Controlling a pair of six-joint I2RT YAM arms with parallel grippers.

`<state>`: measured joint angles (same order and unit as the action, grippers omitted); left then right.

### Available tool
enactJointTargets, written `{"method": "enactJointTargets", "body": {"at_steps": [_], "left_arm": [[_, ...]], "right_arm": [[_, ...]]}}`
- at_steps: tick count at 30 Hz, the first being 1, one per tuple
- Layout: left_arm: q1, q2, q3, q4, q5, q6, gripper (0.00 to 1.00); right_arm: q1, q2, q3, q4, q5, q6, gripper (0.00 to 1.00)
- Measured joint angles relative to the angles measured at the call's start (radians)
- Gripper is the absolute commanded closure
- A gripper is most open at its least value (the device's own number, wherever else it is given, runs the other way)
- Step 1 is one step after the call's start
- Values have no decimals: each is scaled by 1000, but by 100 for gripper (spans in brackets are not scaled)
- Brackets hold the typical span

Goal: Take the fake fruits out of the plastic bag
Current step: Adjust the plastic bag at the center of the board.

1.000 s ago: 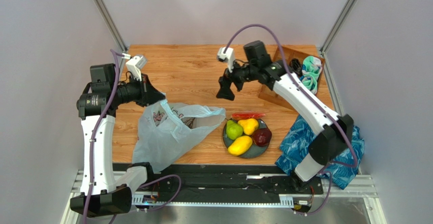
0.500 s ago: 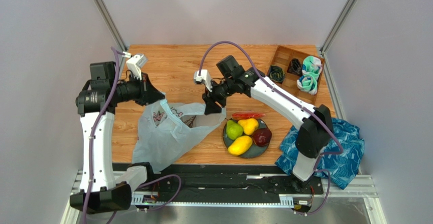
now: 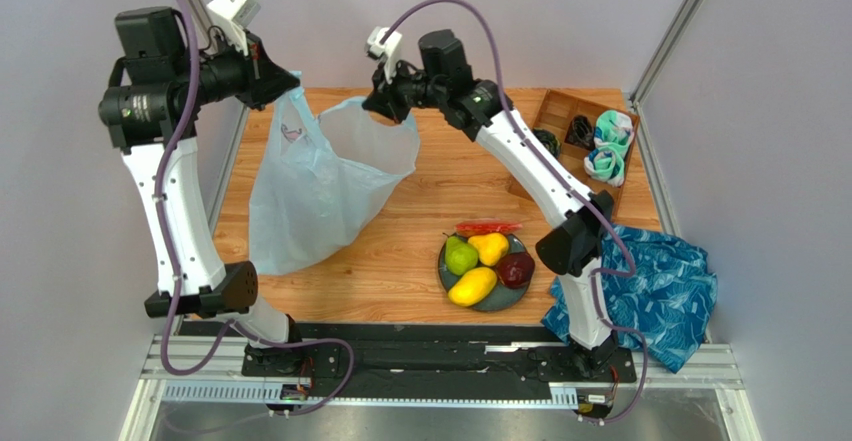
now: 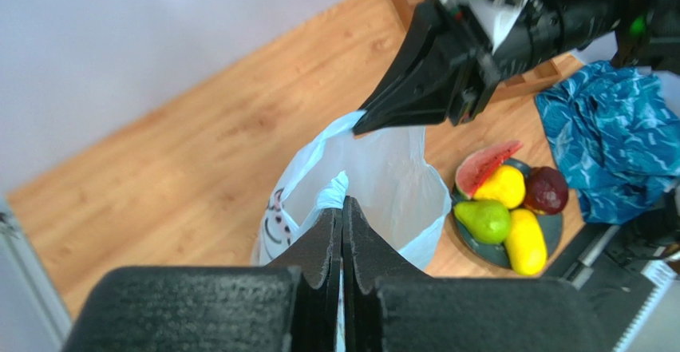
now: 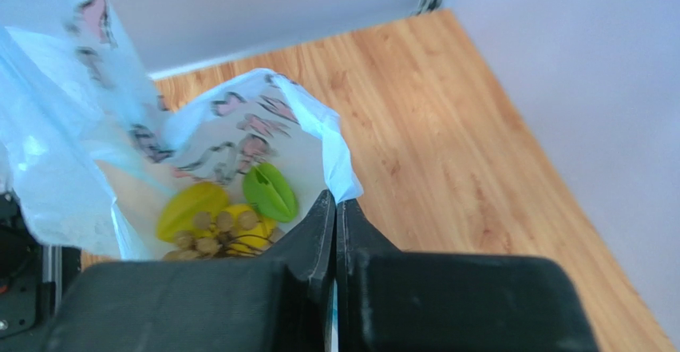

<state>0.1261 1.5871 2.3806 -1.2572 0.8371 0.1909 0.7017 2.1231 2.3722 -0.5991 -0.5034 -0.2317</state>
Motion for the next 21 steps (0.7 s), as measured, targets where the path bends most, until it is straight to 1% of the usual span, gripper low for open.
{"method": "enactJointTargets", "body": {"at_steps": [2,4,5,7,8,10,11,12,13,14,15,17,18,20,21], "left_arm": [[0,-35,37,0,11,19,100],[0,-109,9,-6,25,48,100],[0,-158,-34,-10,34,68,100],[0,-267,-147,-27,51,109,100],[0,-320,-225,-27,61,130,100],[-2,-436,-413,-51,84,174,100],[-3,-481,-505,-55,94,189,100],[-11,-531,-619,-53,107,203,100],[-18,-558,-703,-67,111,201,100],[-37,-583,-804,-69,100,189,100],[-58,-598,-889,-77,79,172,100],[-81,-604,-999,-86,42,138,100],[-87,-600,-1025,-87,32,122,100],[-88,-589,-1029,-92,29,96,100],[-88,-586,-1025,-92,32,87,100]], "right_arm": [[-8,-68,-30,31,0,33,100],[-16,-162,-107,50,-5,57,100],[-16,-225,-177,66,-10,66,100],[-16,-354,-333,71,-19,77,100],[-15,-435,-458,95,-24,79,100],[-14,-550,-647,86,-29,80,100],[-12,-602,-755,88,-28,78,98],[-11,-642,-862,88,-27,77,89],[-10,-666,-941,82,-23,74,82],[-9,-679,-1026,71,-12,72,73],[-9,-678,-1087,55,2,71,54],[-9,-655,-1149,13,33,71,44],[-10,-649,-1155,1,48,74,35],[-10,-645,-1133,-14,72,66,26],[-10,-645,-1108,-15,76,61,25]]}}
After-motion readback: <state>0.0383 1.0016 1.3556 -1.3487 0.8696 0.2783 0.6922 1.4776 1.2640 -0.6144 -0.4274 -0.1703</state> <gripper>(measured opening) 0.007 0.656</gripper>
